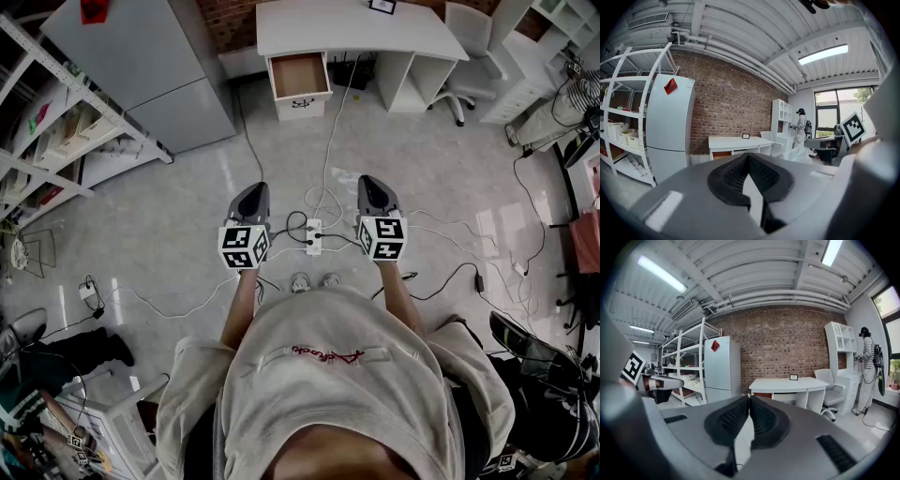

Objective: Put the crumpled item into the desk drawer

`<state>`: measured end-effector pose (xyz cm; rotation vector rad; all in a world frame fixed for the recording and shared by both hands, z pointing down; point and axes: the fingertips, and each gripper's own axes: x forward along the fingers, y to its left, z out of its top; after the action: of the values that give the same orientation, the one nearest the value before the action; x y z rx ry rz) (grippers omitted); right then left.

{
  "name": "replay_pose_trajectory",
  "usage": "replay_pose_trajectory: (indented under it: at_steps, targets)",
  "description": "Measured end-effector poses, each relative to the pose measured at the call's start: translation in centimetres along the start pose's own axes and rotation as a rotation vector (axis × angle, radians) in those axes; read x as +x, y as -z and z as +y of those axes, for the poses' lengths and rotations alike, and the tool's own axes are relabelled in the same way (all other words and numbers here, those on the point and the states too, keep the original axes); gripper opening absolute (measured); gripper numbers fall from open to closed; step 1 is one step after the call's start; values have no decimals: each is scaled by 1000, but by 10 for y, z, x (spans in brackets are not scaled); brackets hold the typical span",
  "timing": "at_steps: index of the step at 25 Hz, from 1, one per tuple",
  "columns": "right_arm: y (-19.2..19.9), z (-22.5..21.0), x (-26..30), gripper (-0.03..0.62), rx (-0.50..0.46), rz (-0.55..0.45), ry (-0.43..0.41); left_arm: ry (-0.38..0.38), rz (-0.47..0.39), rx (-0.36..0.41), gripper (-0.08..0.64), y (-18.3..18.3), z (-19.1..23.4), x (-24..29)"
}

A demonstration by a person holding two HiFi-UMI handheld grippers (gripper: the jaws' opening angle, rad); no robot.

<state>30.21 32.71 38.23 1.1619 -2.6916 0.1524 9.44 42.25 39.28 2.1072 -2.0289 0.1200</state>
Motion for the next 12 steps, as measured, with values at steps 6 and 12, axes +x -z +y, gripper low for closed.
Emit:
replay_pose_trajectory:
  at_steps: [6,12]
  targets:
    - [3,-6,0,15,-2,-3,-14,-8,-2,-2,9,2,-8,3]
    - [7,-13,-6,15,-3,-2,-43,-28,3,-1,9,4,-22,2]
